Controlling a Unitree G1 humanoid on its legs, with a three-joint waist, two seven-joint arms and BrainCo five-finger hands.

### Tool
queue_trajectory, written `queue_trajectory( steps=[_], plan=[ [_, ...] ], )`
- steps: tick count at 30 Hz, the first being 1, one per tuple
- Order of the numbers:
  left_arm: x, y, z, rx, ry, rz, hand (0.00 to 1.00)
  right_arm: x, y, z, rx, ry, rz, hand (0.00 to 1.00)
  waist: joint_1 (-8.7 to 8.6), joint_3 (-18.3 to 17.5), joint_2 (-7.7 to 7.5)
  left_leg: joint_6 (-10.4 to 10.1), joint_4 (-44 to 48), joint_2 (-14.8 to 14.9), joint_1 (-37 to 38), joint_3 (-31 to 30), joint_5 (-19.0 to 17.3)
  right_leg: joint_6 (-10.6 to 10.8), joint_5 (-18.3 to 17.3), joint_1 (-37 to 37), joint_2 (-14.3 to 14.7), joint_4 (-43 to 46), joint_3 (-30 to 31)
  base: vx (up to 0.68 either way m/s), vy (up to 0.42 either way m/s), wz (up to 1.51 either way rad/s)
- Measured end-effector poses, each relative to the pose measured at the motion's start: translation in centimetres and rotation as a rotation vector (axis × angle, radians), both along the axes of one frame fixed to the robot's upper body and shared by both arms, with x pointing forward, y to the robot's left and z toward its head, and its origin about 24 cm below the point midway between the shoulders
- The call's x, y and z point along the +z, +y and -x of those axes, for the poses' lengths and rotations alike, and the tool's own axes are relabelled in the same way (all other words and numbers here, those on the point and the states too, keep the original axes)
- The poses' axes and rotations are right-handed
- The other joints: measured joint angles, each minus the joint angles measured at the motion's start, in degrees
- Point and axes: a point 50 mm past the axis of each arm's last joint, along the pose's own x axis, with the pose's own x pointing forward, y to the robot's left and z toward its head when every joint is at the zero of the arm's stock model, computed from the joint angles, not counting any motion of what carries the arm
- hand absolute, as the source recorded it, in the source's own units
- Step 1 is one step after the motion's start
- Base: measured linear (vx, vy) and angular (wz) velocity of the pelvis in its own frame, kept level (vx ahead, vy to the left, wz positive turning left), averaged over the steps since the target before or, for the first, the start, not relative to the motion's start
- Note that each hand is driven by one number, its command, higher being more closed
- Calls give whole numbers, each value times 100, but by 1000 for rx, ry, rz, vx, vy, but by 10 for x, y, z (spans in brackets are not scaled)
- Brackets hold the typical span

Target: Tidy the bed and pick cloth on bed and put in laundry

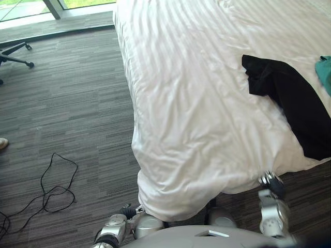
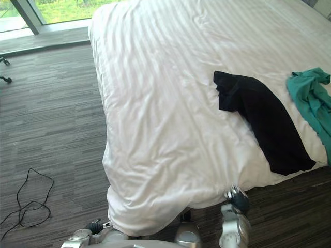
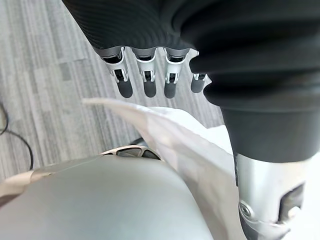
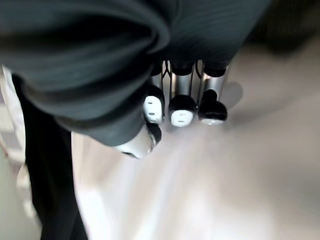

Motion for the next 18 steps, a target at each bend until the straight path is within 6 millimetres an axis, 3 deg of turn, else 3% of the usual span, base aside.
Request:
queue_trajectory(
  steps=[1,4,6,12,15,16,18],
  plan=[
    [-1,0,7,28,18,9,0,-5,-2,20,-10,62,5,0,-68,-78,28,-27,-9,26,22,67,-18,29,-17,-1,27,32,32,73,-24,-21],
    [-3,-2,14,46,40,24,0,-15,7,51,9,160,-16,0,-145,-240,93,-94,-151,88,206,167,-11,95,-59,38,108,93,36,88,-36,-18],
    [-2,-3,11,54,26,24,0,-21,17,54,63,175,-43,0,-162,-290,99,-97,-151,101,221,130,-3,103,-66,48,107,123,-37,56,-32,12],
    [-2,-3,16,99,30,-46,0,-29,65,11,412,126,-111,0,-26,-465,49,-112,-8,125,379,199,-117,14,-122,261,123,67,84,-12,-10,-3],
    [-1,-3,11,121,2,-74,0,-27,72,-9,493,92,-117,0,119,-419,65,-50,1910,493,-256,260,-941,-121,-192,173,111,149,435,-115,12,-35],
    [0,-2,10,134,-4,-76,0,-28,71,-9,503,97,-114,0,129,-434,80,-34,2119,508,-294,81,-1030,-122,-183,147,105,196,529,-126,75,-82],
    [-2,-6,13,177,-4,-52,0,-26,73,-17,564,93,-99,0,236,-441,113,-35,3261,686,-433,-794,-1632,-17,4,-245,215,454,1062,-173,152,-149]
  ],
)
